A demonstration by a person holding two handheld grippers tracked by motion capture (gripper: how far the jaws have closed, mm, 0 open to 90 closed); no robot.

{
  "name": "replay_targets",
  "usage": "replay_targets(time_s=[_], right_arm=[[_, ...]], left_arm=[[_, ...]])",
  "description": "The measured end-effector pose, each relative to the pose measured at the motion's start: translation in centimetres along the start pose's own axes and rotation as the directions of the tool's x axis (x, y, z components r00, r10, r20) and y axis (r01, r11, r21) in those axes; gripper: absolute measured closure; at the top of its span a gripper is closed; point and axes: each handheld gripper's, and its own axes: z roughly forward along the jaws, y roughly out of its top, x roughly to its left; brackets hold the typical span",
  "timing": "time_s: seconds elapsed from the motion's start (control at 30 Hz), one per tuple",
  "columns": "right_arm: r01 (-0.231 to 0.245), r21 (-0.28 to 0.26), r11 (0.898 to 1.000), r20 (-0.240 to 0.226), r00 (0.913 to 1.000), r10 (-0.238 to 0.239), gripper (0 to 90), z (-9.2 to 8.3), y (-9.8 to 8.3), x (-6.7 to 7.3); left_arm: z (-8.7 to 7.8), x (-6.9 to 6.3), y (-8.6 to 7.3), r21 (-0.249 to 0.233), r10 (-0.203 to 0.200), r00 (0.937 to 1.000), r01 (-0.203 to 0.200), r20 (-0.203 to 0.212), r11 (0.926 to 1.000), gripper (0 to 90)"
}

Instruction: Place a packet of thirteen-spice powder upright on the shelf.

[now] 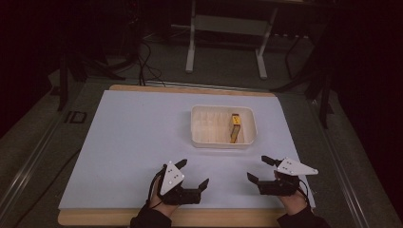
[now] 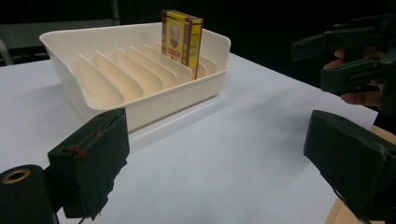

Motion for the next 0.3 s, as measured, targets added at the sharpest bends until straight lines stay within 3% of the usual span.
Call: replay_targets(time_s=[0.3], right_arm=[[0.001,0.002,1.0,-0.002,1.0,-0.001,14.6,-0.02,0.02,0.03]], left_arm=[[-0.02,0.03,-0.01,0.0,-0.002,1.0,0.002,0.001,1.0,7.8]])
